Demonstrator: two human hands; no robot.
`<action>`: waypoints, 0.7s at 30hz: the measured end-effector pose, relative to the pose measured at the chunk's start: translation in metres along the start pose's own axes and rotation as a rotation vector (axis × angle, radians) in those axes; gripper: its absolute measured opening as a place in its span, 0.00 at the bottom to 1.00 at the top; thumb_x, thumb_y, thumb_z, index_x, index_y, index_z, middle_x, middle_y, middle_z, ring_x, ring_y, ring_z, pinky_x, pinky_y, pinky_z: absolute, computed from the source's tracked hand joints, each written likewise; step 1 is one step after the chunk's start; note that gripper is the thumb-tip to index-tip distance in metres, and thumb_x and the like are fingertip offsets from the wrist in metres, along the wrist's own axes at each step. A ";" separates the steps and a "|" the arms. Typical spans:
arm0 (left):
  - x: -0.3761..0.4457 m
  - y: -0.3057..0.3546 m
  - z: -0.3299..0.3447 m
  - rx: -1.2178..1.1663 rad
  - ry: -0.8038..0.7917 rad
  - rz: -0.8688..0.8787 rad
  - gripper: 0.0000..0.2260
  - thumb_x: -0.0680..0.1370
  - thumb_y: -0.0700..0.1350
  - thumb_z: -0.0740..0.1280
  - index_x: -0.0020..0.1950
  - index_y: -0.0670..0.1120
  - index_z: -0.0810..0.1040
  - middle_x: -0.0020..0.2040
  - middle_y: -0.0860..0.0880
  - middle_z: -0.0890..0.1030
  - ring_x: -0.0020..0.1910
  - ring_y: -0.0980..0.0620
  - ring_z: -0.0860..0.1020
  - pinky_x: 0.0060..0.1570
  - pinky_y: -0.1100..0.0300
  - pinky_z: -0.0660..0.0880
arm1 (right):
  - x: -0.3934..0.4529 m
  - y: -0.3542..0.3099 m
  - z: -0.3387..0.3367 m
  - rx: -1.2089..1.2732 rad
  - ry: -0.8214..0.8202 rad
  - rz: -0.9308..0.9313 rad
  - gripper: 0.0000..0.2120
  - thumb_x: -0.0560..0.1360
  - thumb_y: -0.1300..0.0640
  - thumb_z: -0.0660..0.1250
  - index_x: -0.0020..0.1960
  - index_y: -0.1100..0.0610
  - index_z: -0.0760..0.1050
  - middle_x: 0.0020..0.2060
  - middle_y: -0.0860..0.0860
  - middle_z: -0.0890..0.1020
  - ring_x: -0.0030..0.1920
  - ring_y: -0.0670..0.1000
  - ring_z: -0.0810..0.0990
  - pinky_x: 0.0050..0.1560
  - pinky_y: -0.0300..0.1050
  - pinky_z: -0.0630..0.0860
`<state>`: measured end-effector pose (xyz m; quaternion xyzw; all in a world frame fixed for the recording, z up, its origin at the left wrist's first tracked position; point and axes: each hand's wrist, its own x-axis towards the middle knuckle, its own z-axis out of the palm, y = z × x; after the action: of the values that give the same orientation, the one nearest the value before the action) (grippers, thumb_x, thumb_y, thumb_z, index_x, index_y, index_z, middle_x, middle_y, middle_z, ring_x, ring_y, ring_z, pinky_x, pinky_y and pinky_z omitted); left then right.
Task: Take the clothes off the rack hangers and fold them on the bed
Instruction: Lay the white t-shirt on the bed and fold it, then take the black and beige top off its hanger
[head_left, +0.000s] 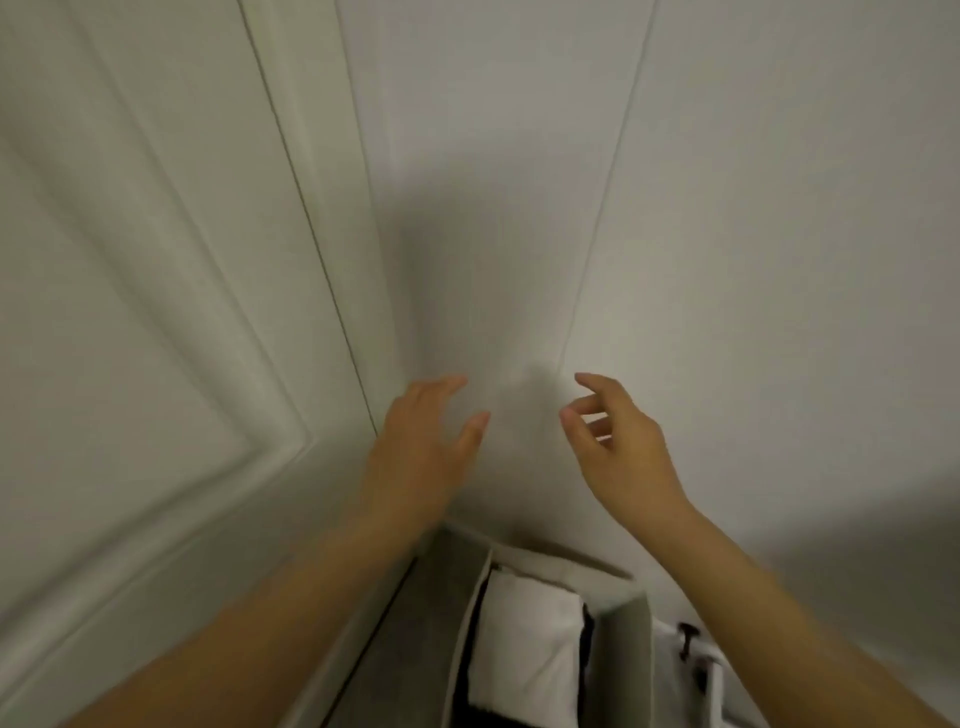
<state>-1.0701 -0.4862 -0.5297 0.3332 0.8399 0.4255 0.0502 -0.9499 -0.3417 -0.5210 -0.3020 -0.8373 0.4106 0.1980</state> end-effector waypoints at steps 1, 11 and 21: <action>0.001 0.023 -0.021 -0.040 0.041 0.013 0.19 0.77 0.54 0.63 0.66 0.51 0.71 0.62 0.52 0.73 0.60 0.53 0.72 0.62 0.52 0.70 | -0.009 -0.030 -0.016 0.049 0.027 -0.019 0.18 0.78 0.52 0.62 0.67 0.48 0.67 0.48 0.44 0.77 0.43 0.43 0.78 0.38 0.33 0.72; -0.044 0.270 -0.171 -0.452 0.267 0.361 0.11 0.80 0.48 0.60 0.62 0.50 0.73 0.55 0.51 0.76 0.48 0.54 0.77 0.43 0.75 0.71 | -0.151 -0.234 -0.207 -0.049 0.284 -0.258 0.09 0.78 0.55 0.61 0.56 0.50 0.76 0.40 0.42 0.82 0.43 0.41 0.80 0.46 0.38 0.75; -0.187 0.435 -0.222 -0.647 0.157 0.669 0.08 0.79 0.49 0.58 0.57 0.56 0.72 0.51 0.50 0.78 0.42 0.54 0.77 0.39 0.67 0.71 | -0.343 -0.310 -0.360 -0.271 0.523 -0.436 0.08 0.77 0.59 0.62 0.46 0.53 0.79 0.36 0.42 0.82 0.40 0.41 0.80 0.43 0.40 0.77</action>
<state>-0.7825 -0.5691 -0.1006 0.5196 0.5118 0.6821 -0.0521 -0.5938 -0.5157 -0.0890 -0.2345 -0.8498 0.1531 0.4465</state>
